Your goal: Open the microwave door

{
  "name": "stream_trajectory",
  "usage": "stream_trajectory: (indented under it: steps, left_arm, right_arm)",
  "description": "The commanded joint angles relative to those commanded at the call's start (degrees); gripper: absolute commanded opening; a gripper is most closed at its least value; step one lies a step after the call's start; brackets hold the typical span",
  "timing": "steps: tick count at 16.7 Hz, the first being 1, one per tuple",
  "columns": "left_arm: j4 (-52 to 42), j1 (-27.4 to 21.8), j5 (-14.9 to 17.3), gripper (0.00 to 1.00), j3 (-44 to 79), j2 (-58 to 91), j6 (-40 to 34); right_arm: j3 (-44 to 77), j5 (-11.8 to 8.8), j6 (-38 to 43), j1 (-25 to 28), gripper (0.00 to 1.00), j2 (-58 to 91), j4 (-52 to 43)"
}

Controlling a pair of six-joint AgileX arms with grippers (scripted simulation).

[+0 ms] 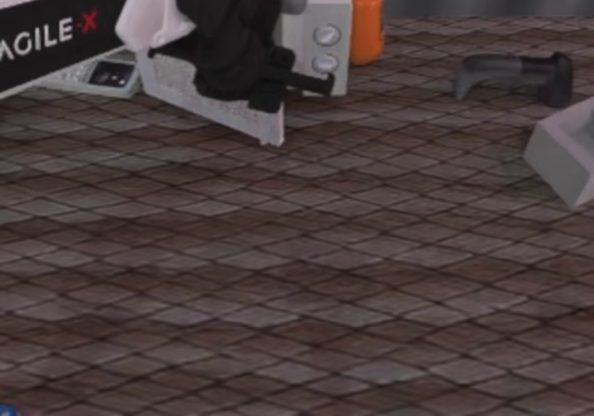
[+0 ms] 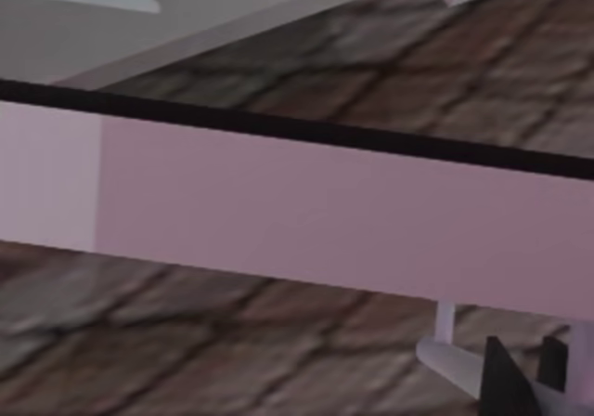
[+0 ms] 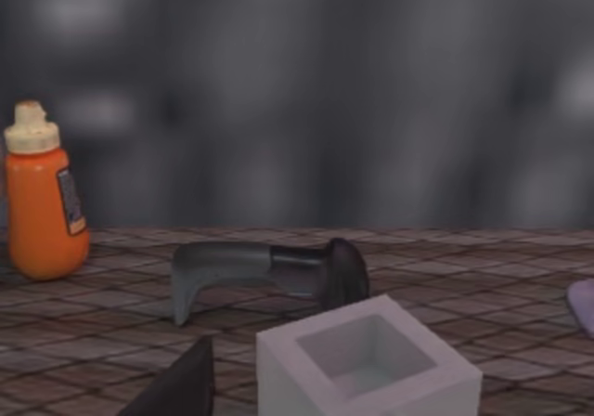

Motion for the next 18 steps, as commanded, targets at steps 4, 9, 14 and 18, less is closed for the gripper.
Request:
stream_trajectory:
  steps: [4, 9, 14, 18]
  left_arm:
    - [0.0, 0.0, 0.0, 0.0, 0.0, 0.0, 0.0]
    - [0.0, 0.0, 0.0, 0.0, 0.0, 0.0, 0.0]
    - [0.3, -0.2, 0.8, 0.0, -0.8, -0.3, 0.5]
    - [1.4, 1.3, 3.0, 0.0, -4.4, -3.0, 5.0]
  right_arm:
    - [0.0, 0.0, 0.0, 0.0, 1.0, 0.0, 0.0]
    - [0.0, 0.0, 0.0, 0.0, 1.0, 0.0, 0.0]
    - [0.0, 0.0, 0.0, 0.0, 1.0, 0.0, 0.0]
    - [0.0, 0.0, 0.0, 0.0, 1.0, 0.0, 0.0]
